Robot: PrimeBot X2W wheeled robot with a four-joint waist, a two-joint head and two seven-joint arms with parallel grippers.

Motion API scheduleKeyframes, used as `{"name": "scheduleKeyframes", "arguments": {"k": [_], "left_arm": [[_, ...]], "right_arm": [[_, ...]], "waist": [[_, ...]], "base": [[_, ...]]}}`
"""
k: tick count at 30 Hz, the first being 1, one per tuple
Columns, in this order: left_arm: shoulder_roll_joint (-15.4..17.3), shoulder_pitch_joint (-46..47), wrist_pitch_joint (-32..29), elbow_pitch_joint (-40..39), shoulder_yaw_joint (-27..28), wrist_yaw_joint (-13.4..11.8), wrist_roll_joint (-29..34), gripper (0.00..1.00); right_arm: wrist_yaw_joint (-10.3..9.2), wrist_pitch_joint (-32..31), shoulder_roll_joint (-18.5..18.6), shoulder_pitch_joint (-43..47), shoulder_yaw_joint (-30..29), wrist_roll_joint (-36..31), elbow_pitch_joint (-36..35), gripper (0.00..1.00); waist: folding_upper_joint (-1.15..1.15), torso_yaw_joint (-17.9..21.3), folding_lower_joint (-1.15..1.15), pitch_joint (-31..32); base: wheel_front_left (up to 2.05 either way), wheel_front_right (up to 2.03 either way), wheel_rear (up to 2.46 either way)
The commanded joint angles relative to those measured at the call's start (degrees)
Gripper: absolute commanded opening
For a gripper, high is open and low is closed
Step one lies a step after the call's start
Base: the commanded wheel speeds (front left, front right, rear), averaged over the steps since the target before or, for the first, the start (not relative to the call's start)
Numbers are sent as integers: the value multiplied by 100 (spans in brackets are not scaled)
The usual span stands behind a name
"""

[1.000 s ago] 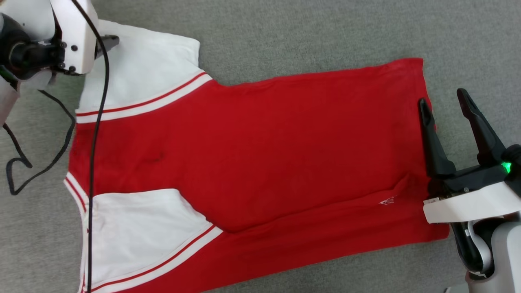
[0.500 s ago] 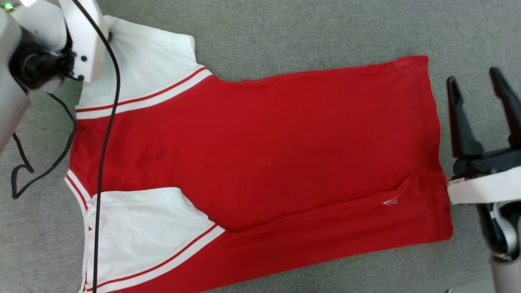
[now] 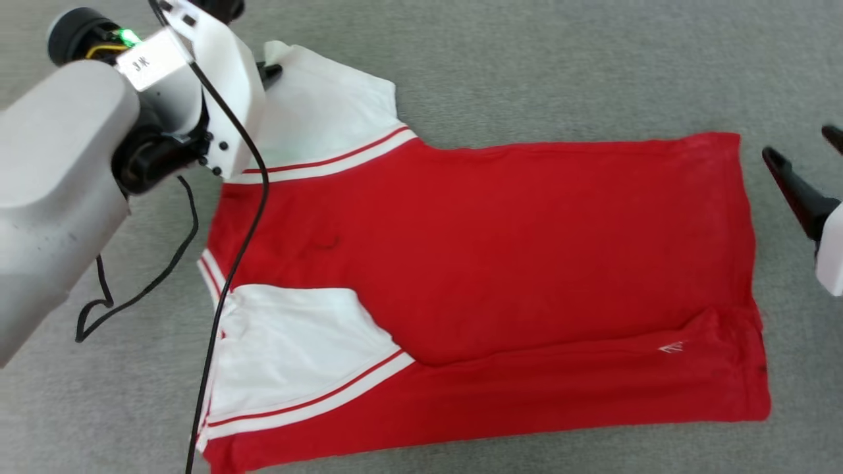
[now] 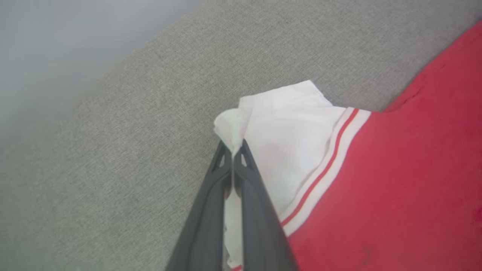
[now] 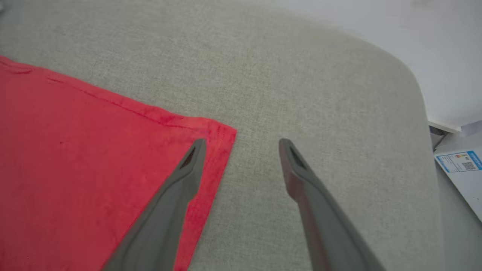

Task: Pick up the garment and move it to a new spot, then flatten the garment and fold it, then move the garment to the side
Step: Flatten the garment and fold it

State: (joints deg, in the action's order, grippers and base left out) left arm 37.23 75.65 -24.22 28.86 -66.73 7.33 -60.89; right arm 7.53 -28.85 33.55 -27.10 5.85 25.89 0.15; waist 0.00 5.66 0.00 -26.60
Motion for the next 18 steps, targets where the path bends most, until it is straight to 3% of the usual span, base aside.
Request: {"name": "scheduleKeyframes", "arguments": {"k": [1, 5, 10, 18], "left_arm": [[-5, -76, 98, -83, -66, 1, 101, 0], [-22, -128, 347, -293, -99, 2, 183, 0], [-13, -128, 547, -515, -119, 4, 280, 0], [-30, -122, 750, -927, -139, -47, 419, 0]], "right_arm": [[-9, -395, 250, -205, 135, 253, 80, 100], [-9, -1217, 672, -518, 501, 624, 325, 100], [-9, -1744, 833, -859, 763, 796, 696, 100], [-9, -1856, 612, -1330, 1147, 722, 1632, 100]], "waist": [[0, -164, 0, 81], [0, -328, 0, 86], [0, -488, 0, 43], [0, -775, 0, -108]], "base": [[0, 0, 0], [0, 0, 0], [0, 0, 0], [0, 0, 0]]}}
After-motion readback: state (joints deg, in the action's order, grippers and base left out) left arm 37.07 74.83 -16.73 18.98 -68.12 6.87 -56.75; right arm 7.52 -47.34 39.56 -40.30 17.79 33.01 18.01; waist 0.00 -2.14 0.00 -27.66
